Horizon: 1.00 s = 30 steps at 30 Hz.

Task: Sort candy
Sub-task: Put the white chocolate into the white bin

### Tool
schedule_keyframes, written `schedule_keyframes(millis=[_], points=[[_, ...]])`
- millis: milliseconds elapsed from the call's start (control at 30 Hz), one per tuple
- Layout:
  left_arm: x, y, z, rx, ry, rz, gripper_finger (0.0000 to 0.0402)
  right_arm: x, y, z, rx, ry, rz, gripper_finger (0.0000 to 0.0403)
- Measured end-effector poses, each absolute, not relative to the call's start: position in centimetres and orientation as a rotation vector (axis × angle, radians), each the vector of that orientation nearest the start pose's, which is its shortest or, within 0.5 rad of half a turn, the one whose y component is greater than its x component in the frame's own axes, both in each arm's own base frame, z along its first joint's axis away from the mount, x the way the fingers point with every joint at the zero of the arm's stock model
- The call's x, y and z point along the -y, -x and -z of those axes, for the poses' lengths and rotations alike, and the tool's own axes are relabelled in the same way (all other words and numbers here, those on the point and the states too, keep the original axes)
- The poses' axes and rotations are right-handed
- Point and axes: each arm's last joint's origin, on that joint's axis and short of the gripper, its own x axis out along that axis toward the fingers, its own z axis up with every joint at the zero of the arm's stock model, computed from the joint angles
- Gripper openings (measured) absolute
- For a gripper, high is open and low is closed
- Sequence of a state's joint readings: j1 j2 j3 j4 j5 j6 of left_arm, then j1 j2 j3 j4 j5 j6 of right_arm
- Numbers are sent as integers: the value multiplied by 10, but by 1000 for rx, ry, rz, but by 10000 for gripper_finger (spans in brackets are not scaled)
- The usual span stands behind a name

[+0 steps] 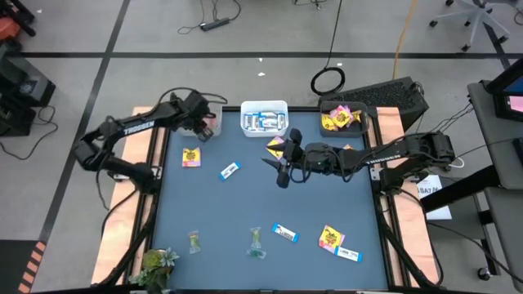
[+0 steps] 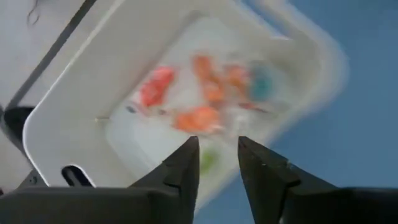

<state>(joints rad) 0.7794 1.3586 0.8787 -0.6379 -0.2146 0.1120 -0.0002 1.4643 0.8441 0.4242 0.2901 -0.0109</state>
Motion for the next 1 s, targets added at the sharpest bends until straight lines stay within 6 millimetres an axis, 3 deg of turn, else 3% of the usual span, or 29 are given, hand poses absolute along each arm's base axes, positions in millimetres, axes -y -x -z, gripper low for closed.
schedule_keyframes(millis=[200, 367, 500, 733, 900, 1000], points=[[-123, -195, -243, -1052, 118, -647, 80, -2, -319, -253, -222, 125, 303, 118], [-74, -212, -249, -1026, 36, -433, 55, -14, -317, -247, -282, 159, 300, 24], [-46, -228, -243, -1020, 49, -328, 38, -25, -314, -240, -345, 141, 270, 13], [-34, -244, -203, -1102, 85, -347, 52, -35, -312, -236, -378, 116, 243, 26], [-40, -253, -173, -1149, 146, -383, 116, -36, -312, -236, -380, 118, 239, 24], [-44, -261, -165, -1127, 150, -409, 163, -36, -312, -236, -381, 118, 240, 24]])
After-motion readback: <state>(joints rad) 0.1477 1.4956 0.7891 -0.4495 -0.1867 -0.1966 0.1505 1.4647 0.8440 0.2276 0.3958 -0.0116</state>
